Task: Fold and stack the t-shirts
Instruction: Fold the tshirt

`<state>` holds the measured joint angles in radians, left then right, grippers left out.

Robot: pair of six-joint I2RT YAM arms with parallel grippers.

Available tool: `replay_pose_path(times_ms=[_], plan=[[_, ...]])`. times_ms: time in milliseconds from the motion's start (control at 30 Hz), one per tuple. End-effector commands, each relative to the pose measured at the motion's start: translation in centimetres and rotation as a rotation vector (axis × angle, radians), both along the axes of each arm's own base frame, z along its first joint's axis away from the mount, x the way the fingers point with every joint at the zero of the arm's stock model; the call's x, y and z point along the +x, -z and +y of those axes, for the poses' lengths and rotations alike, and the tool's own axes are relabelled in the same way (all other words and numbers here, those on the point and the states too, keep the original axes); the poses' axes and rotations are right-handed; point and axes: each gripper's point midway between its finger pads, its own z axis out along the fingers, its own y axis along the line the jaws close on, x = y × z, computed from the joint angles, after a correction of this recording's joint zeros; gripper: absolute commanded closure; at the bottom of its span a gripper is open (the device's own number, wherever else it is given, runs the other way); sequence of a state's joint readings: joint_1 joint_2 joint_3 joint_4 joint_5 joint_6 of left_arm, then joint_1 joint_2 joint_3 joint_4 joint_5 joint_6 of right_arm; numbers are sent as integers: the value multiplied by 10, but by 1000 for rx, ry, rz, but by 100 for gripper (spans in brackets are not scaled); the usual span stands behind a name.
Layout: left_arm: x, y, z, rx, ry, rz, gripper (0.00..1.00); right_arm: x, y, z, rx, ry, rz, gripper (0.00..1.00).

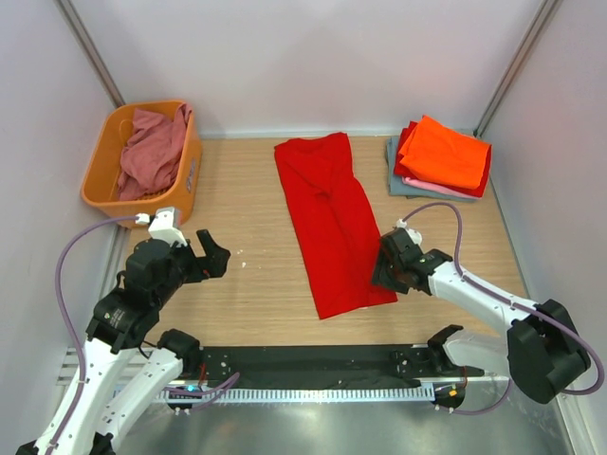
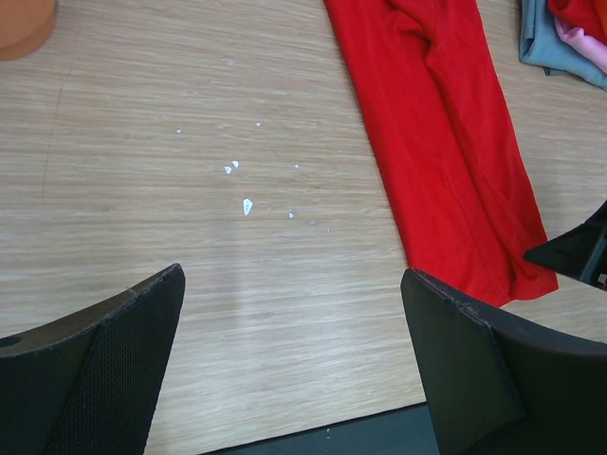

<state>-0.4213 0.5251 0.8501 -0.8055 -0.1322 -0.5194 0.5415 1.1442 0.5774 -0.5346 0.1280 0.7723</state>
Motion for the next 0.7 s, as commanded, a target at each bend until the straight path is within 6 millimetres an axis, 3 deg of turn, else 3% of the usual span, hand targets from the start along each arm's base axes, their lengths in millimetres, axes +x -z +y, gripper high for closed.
replay_pose_path(times_ms=[0, 67, 167, 200, 367, 667], plan=[[2, -7, 2, -10, -17, -26, 4, 7, -3, 8, 25, 3, -32, 50], [2, -6, 2, -8, -17, -21, 4, 7, -2, 8, 23, 2, -29, 54], [3, -6, 2, -8, -17, -21, 4, 6, -1, 10, 26, -7, -26, 69], [2, -6, 2, -8, -19, -23, 4, 6, -1, 11, 32, -8, -24, 78], [2, -7, 2, -10, -17, -26, 4, 6, -6, 18, 45, -30, -30, 96], [1, -8, 3, -12, -22, -32, 4, 3, -20, 60, 45, -160, -35, 99]])
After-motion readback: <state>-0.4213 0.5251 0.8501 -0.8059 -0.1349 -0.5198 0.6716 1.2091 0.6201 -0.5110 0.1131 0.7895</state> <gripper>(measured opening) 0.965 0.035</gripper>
